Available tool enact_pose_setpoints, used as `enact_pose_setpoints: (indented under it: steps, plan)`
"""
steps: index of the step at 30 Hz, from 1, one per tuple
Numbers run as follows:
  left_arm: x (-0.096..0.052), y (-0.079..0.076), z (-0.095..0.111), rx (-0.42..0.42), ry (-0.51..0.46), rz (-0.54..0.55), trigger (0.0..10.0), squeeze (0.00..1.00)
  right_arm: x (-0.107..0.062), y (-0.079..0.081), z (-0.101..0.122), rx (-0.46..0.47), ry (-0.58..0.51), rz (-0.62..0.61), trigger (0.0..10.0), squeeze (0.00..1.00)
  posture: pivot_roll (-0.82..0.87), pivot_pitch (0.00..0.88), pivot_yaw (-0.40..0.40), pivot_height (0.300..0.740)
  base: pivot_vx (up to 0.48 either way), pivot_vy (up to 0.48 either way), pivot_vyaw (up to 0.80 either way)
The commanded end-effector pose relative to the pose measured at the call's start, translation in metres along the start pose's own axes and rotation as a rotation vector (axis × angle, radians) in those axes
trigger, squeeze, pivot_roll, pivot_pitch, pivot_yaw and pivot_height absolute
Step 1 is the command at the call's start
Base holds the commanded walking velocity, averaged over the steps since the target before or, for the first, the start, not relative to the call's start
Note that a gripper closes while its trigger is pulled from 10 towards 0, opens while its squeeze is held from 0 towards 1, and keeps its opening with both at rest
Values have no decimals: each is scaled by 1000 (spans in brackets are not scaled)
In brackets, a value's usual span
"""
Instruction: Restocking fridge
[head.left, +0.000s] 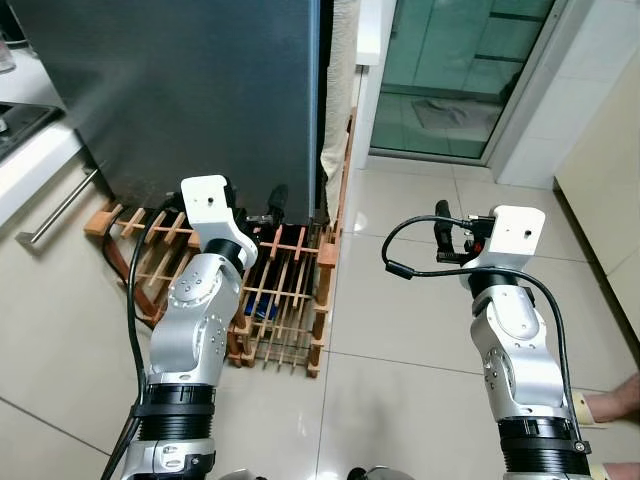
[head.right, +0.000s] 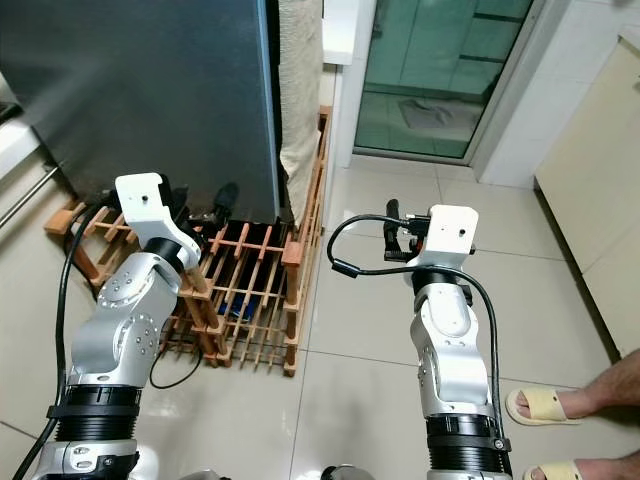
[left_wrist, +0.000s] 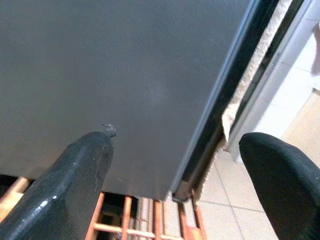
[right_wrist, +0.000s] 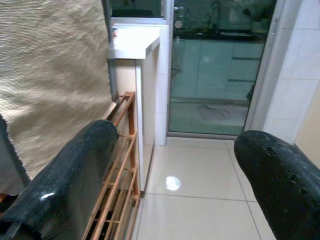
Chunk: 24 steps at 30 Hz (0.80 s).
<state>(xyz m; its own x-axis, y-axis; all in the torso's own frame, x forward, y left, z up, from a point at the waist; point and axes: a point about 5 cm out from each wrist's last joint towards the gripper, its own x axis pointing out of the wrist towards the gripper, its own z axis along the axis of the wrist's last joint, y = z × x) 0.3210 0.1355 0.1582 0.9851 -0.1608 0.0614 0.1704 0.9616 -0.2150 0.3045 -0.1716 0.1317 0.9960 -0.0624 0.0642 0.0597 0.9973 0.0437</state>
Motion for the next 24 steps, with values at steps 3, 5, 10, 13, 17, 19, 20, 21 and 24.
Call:
enact_pose_setpoints:
  steps: [3, 5, 10, 13, 17, 19, 20, 21, 24]
  plan:
    - [6, -8, 10, 19, -49, -22, 10000, 0, 6, 1, 8, -9, -36, 8, 10000, 0, -62, 0, -17, 740, 0, -480, 0]
    - [9, -10, 11, 28, -50, -27, 10000, 0, 8, 1, 10, -17, -42, 15, 10000, 0, -64, 0, -21, 740, 0, -480, 0]
    - [15, -14, 10, 13, -46, -32, 10000, 0, 8, 2, 10, -24, -42, 24, 10000, 0, -70, 0, -24, 740, 48, -384, 0]
    - [19, -15, 9, 1, -36, -25, 10000, 0, 8, 2, 11, -28, -45, 26, 10000, 0, -78, 0, -23, 740, 80, 0, 0]
    - [22, -17, 11, 6, -38, -44, 10000, 0, 8, 2, 12, -37, -50, 29, 10000, 0, -87, 0, -18, 740, 0, 0, 0]
    - [22, -18, 12, 16, -46, -52, 10000, 0, 7, 2, 12, -43, -52, 30, 10000, 0, -90, 0, -16, 740, 0, 0, 0]
    - [22, -18, 13, 20, -52, -49, 10000, 0, 7, 2, 13, -51, -57, 30, 10000, 0, -90, 0, -16, 740, 0, 0, 0]
    - [22, -18, 13, 14, -57, -47, 10000, 0, 7, 1, 13, -59, -63, 28, 10000, 0, -90, 0, -16, 740, 0, 0, 0]
    - [21, -14, 19, -33, -105, -1, 10000, 0, 6, 2, 19, -107, -110, 25, 10000, 0, -90, 0, -14, 740, 0, 0, 0]
